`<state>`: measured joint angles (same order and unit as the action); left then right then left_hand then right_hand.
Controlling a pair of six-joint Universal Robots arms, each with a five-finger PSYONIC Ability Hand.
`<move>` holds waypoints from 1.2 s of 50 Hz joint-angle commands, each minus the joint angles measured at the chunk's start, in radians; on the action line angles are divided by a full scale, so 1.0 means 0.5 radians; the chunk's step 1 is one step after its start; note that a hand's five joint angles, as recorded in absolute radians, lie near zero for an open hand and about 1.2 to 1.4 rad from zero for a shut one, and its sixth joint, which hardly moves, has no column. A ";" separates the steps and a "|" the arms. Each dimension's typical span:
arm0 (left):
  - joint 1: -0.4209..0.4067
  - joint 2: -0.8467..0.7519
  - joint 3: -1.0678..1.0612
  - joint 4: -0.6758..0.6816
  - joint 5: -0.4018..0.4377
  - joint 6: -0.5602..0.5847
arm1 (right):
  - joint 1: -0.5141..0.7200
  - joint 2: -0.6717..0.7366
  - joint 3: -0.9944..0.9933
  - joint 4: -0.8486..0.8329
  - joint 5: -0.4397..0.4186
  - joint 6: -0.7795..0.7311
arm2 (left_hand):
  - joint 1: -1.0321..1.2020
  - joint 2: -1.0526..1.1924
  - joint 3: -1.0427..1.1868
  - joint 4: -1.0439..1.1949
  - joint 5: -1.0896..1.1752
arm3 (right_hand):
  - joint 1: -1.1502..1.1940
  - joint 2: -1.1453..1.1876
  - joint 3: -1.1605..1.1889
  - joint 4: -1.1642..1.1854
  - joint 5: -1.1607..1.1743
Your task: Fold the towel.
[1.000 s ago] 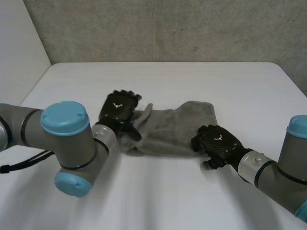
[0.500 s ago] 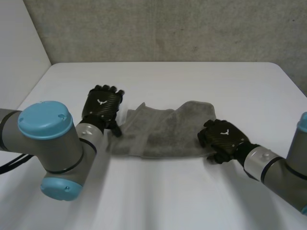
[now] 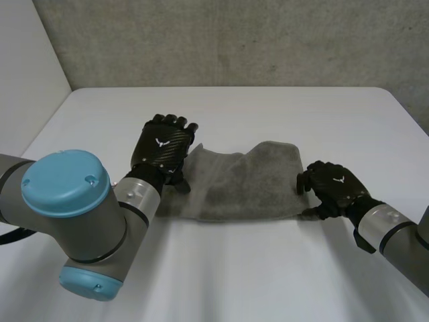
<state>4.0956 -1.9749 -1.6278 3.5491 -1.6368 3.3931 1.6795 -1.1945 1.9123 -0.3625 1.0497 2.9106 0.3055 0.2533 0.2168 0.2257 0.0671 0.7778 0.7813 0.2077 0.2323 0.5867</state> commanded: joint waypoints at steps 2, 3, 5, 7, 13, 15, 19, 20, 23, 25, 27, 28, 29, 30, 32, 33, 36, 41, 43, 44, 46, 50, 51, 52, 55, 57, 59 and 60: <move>0.010 -0.011 0.001 0.004 0.000 0.000 | 0.040 0.069 -0.023 -0.119 0.066 -0.001 | -0.131 -0.027 -0.084 -0.102 -0.003 | -0.035 -0.042 -0.066 -0.116 -0.002; 0.010 -0.011 0.001 0.004 0.000 0.000 | 0.040 0.070 -0.023 -0.119 0.066 -0.001 | -0.131 -0.027 -0.084 -0.102 -0.003 | -0.035 -0.042 -0.066 -0.116 -0.002; 0.006 -0.011 0.001 0.004 0.000 0.000 | 0.059 0.085 -0.033 -0.131 0.073 -0.001 | -0.131 -0.027 -0.084 -0.102 -0.003 | -0.029 -0.036 -0.066 -0.116 0.004; 0.006 -0.014 -0.003 0.004 0.000 0.000 | 0.086 0.149 -0.060 -0.140 0.079 -0.001 | -0.131 -0.027 -0.084 -0.102 -0.003 | -0.006 -0.013 -0.066 -0.116 0.027; 0.013 -0.014 -0.009 0.004 0.000 0.000 | 0.089 0.192 -0.082 -0.140 0.079 -0.001 | -0.131 -0.027 -0.084 -0.102 -0.003 | 0.188 0.181 -0.066 -0.116 0.221; 0.019 -0.014 -0.015 0.007 0.000 0.000 | 0.077 0.192 -0.082 -0.143 0.079 -0.004 | -0.131 -0.027 -0.084 -0.102 -0.003 | 0.672 0.665 -0.066 -0.116 0.706; 0.022 -0.014 -0.018 0.013 0.000 -0.003 | 0.059 0.195 -0.082 -0.134 0.073 -0.004 | -0.131 -0.027 -0.084 -0.102 -0.003 | 1.237 1.230 -0.066 -0.116 1.270; 0.025 -0.014 -0.018 0.013 -0.003 0.000 | 0.056 0.195 -0.079 -0.128 0.060 -0.004 | -0.131 -0.027 -0.084 -0.102 -0.003 | 1.237 1.230 -0.066 -0.116 1.270; 0.028 -0.014 -0.018 0.013 -0.003 0.000 | 0.046 0.165 -0.054 -0.119 0.042 -0.007 | -0.131 -0.027 -0.084 -0.102 -0.003 | 1.237 1.230 -0.066 -0.116 1.270; 0.031 -0.017 -0.021 0.013 -0.003 0.000 | 0.031 0.146 -0.045 -0.113 0.033 -0.004 | -0.137 -0.033 -0.084 -0.102 -0.009 | 1.237 1.230 -0.066 -0.116 1.270; 0.034 -0.017 -0.021 0.013 -0.003 -0.003 | -0.024 0.103 -0.030 -0.113 0.027 -0.004 | -0.137 -0.033 -0.084 -0.102 -0.009 | 1.237 1.230 -0.066 -0.116 1.270; 0.043 -0.014 -0.021 0.013 -0.003 -0.003 | -0.115 0.049 -0.002 -0.109 0.002 -0.007 | -0.137 -0.033 -0.084 -0.102 -0.009 | 1.237 1.230 -0.066 -0.116 1.270; 0.052 -0.014 -0.024 0.013 -0.003 -0.003 | -0.220 -0.001 0.028 -0.109 -0.040 -0.007 | -0.137 -0.033 -0.084 -0.102 -0.009 | 1.237 1.230 -0.066 -0.116 1.270; 0.052 -0.014 -0.024 0.013 -0.003 -0.003 | -0.221 -0.001 0.029 -0.109 -0.041 -0.007 | -0.137 -0.033 -0.084 -0.102 -0.009 | 1.237 1.230 -0.066 -0.116 1.270; 0.062 -0.011 -0.030 0.013 -0.003 -0.003 | -0.404 -0.068 0.068 -0.097 -0.142 -0.013 | -0.137 -0.033 -0.084 -0.102 -0.009 | 1.237 1.230 -0.066 -0.116 1.270; 0.062 -0.011 -0.030 0.013 -0.003 -0.003 | -0.405 -0.069 0.069 -0.097 -0.142 -0.014 | -0.137 -0.033 -0.084 -0.102 -0.009 | 1.237 1.230 -0.066 -0.116 1.270; 0.065 -0.008 -0.030 0.013 -0.006 -0.003 | -0.583 -0.121 0.081 -0.039 -0.259 -0.032 | -0.137 -0.033 -0.084 -0.102 -0.009 | 1.237 1.230 -0.066 -0.116 1.270; 0.065 -0.008 -0.036 0.013 -0.006 -0.003 | -0.840 -0.185 0.050 0.047 -0.403 -0.038 | -0.143 -0.038 -0.084 -0.102 -0.015 | 1.237 1.230 -0.066 -0.116 1.270; 0.065 -0.005 -0.036 0.013 -0.006 -0.003 | -0.877 -0.234 -0.008 0.081 -0.443 -0.035 | -0.143 -0.038 -0.084 -0.102 -0.015 | 1.237 1.230 -0.066 -0.116 1.270; 0.065 -0.005 -0.036 0.013 -0.006 -0.003 | -0.877 -0.234 -0.008 0.081 -0.443 -0.035 | -0.143 -0.038 -0.084 -0.102 -0.015 | 1.237 1.230 -0.066 -0.116 1.270; 0.065 -0.002 -0.036 0.017 -0.006 -0.003 | -0.837 -0.301 -0.054 0.130 -0.479 -0.008 | -0.143 -0.038 -0.084 -0.102 -0.015 | 1.237 1.230 -0.066 -0.116 1.270; 0.062 -0.002 -0.036 0.017 -0.009 -0.003 | -0.672 -0.385 -0.076 0.154 -0.519 -0.001 | -0.143 -0.038 -0.084 -0.102 -0.015 | 1.237 1.230 -0.066 -0.116 1.270; 0.062 -0.002 -0.039 0.017 -0.009 -0.003 | -0.562 -0.415 -0.088 0.157 -0.553 -0.001 | -0.143 -0.038 -0.084 -0.102 -0.015 | 1.237 1.230 -0.066 -0.116 1.270; 0.062 -0.002 -0.039 0.017 -0.009 -0.003 | -0.561 -0.415 -0.088 0.157 -0.553 -0.001 | -0.143 -0.038 -0.084 -0.102 -0.015 | 1.237 1.230 -0.066 -0.116 1.270; 0.059 0.001 -0.042 0.017 -0.009 -0.003 | -0.365 -0.449 -0.097 0.157 -0.615 -0.001 | -0.143 -0.038 -0.084 -0.102 -0.015 | 1.237 1.230 -0.066 -0.116 1.270; 0.059 0.001 -0.042 0.017 -0.009 -0.003 | -0.182 -0.449 -0.106 0.160 -0.660 -0.004 | -0.143 -0.038 -0.084 -0.102 -0.015 | 1.237 1.230 -0.066 -0.116 1.270; 0.059 0.001 -0.042 0.020 -0.009 -0.003 | -0.099 -0.443 -0.100 0.161 -0.685 -0.004 | -0.143 -0.038 -0.084 -0.102 -0.015 | 1.237 1.230 -0.066 -0.116 1.270; 0.062 0.001 -0.042 0.020 -0.009 -0.003 | -0.028 -0.434 -0.097 0.161 -0.706 -0.010 | -0.143 -0.038 -0.084 -0.102 -0.015 | 1.237 1.230 -0.066 -0.116 1.270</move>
<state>4.1252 -1.9745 -1.6485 3.5576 -1.6414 3.3916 1.5062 -1.4163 1.8614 -0.2813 0.7391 2.9098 0.3055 0.2532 0.2168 0.2257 0.0662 1.2565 1.3429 0.2077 0.2323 1.1513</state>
